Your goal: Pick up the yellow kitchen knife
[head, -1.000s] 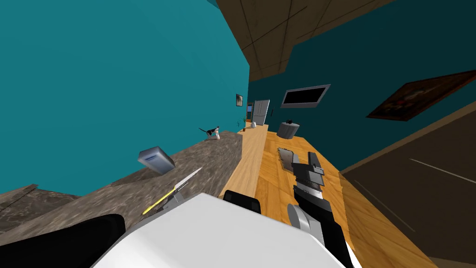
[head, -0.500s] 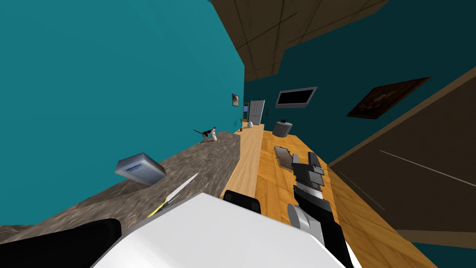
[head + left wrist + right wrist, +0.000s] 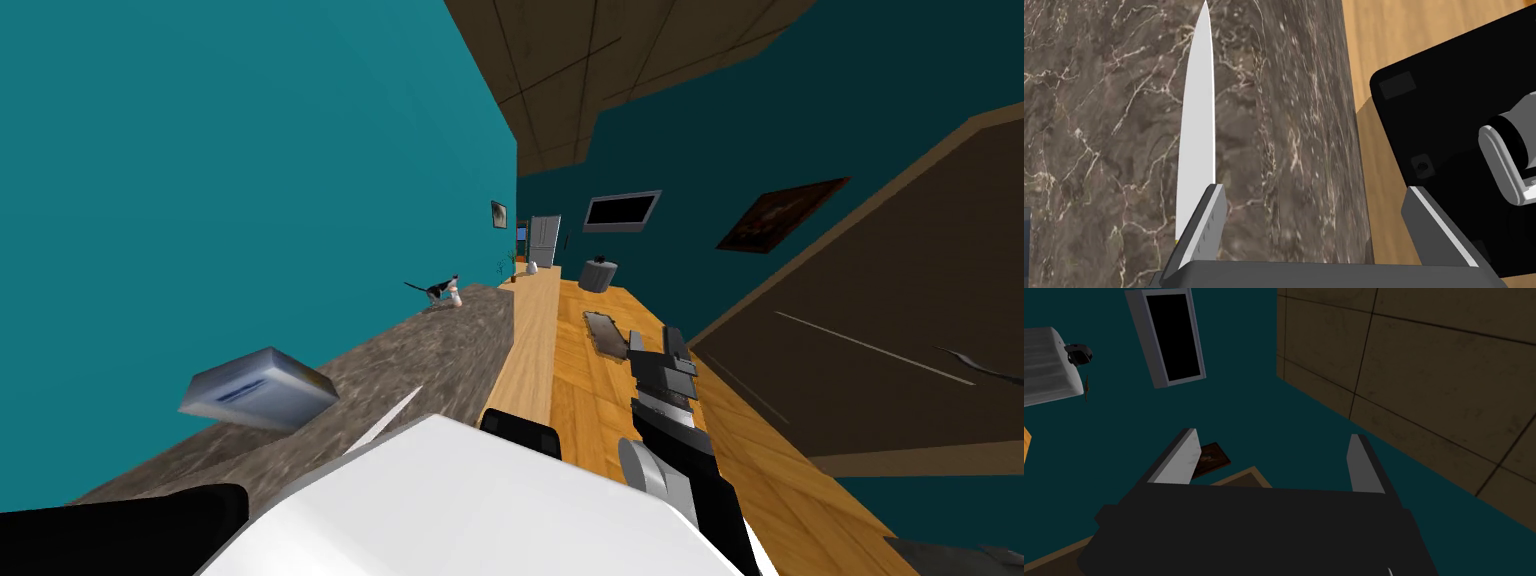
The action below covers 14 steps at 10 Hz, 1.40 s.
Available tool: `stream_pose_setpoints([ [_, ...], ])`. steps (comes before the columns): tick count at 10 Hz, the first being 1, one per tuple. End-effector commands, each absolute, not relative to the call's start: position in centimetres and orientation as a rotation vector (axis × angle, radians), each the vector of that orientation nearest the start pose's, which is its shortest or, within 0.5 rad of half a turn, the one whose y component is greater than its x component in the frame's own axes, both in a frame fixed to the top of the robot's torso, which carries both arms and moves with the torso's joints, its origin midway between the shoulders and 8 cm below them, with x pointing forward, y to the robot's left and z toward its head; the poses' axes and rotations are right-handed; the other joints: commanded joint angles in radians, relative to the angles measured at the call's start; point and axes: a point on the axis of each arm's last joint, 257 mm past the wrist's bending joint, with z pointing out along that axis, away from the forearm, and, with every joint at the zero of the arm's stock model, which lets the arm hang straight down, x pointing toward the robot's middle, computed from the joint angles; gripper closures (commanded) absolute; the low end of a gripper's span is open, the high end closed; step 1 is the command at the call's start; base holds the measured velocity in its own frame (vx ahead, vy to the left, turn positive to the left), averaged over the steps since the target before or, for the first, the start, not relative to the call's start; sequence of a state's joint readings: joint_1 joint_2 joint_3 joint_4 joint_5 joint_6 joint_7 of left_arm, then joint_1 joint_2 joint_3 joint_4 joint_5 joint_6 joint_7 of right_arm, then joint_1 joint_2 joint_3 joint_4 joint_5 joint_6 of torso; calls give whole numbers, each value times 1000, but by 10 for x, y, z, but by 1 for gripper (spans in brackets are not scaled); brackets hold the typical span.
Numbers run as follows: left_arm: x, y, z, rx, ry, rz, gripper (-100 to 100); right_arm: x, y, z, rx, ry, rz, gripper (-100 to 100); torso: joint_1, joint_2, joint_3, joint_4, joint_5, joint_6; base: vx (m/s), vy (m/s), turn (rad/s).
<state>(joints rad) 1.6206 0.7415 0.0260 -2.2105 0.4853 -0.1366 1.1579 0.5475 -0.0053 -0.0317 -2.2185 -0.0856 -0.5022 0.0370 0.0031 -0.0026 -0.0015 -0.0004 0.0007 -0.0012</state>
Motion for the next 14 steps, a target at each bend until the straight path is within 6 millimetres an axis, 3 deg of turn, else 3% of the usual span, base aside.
stream_pose_setpoints([
  [1, -9, 387, -332, -2770, 512, -862, -100, 346, -309, -18, 772, 637, 1245, 0, 0, 0, 0, 0, 0, 0, 41, 96, -245],
  [9, -104, 387, -329, -2985, 232, -551, -100, 346, -309, -18, 772, 638, 1245, 0, 1, -1, 0, 0, 1, 0, 20, 94, -144],
  [10, -98, 391, -330, -2969, 263, -577, -100, 346, -309, -18, 772, 637, 1245, 0, 1, 0, 0, 0, 0, 0, 5, 37, -36],
  [11, -100, 391, -330, -2971, 254, -575, 0, 346, -309, -18, 772, 637, 1245, 0, -2, 0, 0, 0, 0, -1, 1, 8, 4],
  [12, -95, 397, -337, -2969, 228, -574, -100, 346, -309, -18, 772, 637, 1245, 0, -4, 1, 0, 0, -1, -1, -31, -20, -144],
  [14, -91, 402, -344, -2968, 200, -573, -100, 346, -309, -18, 772, 637, 1245, 0, -7, 4, 2, 1, -1, -1, -59, -35, -118],
])
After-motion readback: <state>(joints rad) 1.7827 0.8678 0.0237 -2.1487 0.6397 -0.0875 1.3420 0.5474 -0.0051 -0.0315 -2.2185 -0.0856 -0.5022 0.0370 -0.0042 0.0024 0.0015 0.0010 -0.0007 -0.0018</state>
